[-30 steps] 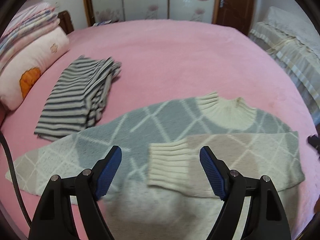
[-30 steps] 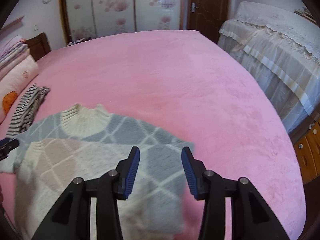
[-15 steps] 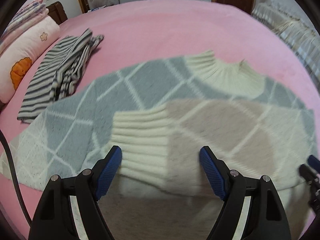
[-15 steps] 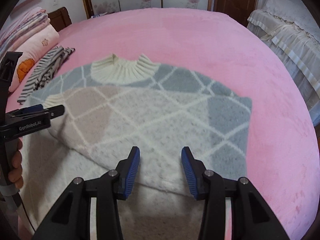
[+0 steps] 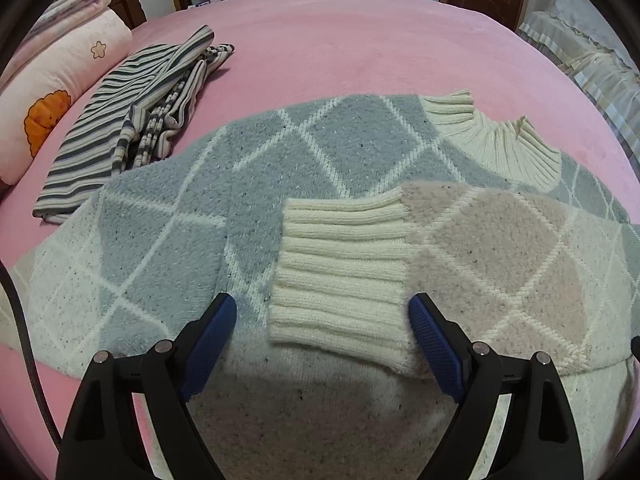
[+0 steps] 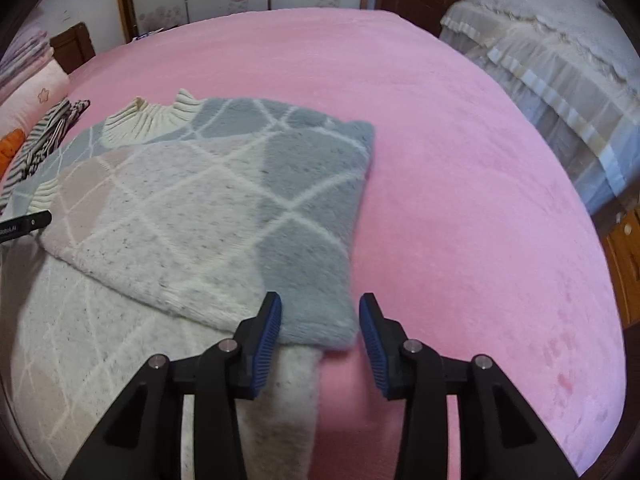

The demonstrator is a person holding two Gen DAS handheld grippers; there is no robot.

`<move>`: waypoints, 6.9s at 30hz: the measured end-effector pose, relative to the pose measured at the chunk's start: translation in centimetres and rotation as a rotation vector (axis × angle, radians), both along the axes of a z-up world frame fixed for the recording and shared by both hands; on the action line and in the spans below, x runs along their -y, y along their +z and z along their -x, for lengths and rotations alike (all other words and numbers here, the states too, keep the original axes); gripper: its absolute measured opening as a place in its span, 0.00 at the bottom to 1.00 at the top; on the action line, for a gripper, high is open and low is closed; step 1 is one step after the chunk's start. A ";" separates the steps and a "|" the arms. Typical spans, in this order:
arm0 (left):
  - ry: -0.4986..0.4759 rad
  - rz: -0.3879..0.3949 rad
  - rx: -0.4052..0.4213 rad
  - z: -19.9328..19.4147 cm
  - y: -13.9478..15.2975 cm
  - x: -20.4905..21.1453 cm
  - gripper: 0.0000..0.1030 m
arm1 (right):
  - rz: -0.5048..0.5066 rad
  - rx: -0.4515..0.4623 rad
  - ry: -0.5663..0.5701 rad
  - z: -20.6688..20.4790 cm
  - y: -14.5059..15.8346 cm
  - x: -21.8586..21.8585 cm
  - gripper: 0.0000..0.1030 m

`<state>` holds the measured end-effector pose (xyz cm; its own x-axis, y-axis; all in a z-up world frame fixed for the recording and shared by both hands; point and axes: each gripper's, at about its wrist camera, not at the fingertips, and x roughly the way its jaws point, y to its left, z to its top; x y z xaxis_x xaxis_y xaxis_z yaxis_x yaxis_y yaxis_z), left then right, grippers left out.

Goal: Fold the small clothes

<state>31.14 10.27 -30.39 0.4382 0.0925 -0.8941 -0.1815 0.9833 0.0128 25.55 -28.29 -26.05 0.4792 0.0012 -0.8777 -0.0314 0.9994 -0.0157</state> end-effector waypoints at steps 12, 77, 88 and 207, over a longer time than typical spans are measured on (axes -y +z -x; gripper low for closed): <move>-0.001 0.099 0.024 0.6 0.5 -0.6 0.84 | 0.034 -0.033 -0.057 -0.2 -0.6 -0.7 0.43; 0.438 0.044 0.091 23.4 12.9 -28.2 0.84 | -0.103 0.158 0.556 5.5 12.8 -37.6 0.43; 0.650 0.175 0.015 21.9 6.8 -37.5 0.80 | -0.064 0.118 0.683 4.8 9.8 -44.7 0.43; 0.118 0.107 0.015 16.7 -0.2 -14.5 0.61 | -0.253 -0.082 0.363 -2.8 3.6 -23.9 0.09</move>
